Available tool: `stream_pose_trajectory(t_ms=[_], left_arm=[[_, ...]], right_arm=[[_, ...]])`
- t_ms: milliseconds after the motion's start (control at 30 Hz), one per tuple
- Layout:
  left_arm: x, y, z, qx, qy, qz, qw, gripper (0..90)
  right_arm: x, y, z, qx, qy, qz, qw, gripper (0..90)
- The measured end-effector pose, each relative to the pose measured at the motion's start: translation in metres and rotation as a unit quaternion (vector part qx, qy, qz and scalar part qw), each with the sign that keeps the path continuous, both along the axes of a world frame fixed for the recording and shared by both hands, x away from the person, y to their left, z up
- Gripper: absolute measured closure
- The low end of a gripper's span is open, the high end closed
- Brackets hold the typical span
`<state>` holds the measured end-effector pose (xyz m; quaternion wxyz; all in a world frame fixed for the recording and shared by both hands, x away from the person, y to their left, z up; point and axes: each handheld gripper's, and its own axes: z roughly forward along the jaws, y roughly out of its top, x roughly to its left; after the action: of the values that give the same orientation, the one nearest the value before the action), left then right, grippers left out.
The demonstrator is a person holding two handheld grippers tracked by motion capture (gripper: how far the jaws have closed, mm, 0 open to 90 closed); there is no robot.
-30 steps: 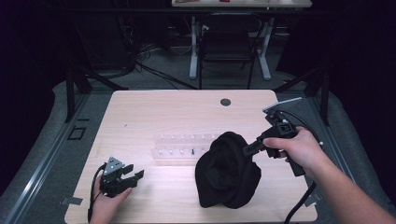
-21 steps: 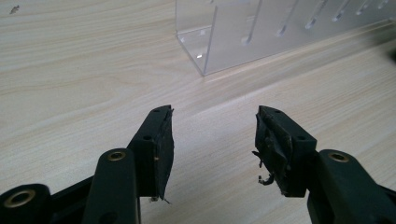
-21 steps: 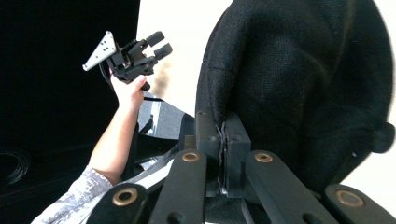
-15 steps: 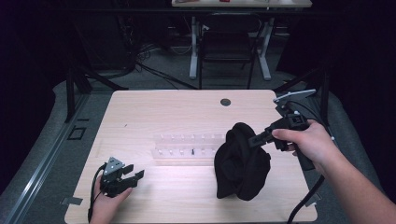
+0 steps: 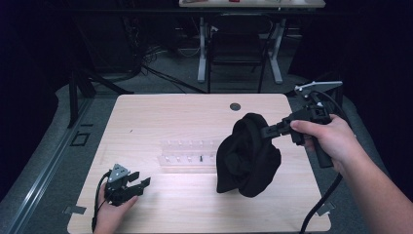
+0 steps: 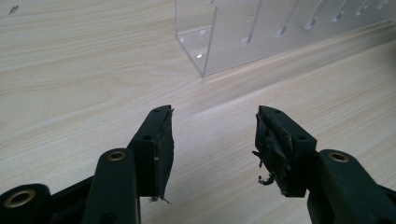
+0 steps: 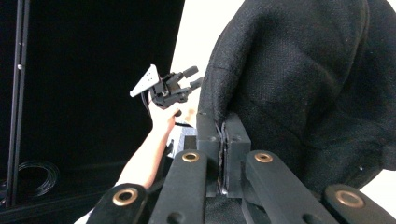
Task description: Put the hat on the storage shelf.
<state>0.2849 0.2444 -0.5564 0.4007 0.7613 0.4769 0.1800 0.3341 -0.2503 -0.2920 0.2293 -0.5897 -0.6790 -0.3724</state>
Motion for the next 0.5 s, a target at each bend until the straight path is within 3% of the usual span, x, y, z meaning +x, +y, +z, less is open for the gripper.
stream_pose_trajectory(t_ms=[500], left_arm=[[0.0,0.001,0.0,0.001,0.001,0.002,1.0,45.3]], right_arm=[[0.025,0.014,0.003,0.018,-0.022,-0.009,0.9996,88.5]])
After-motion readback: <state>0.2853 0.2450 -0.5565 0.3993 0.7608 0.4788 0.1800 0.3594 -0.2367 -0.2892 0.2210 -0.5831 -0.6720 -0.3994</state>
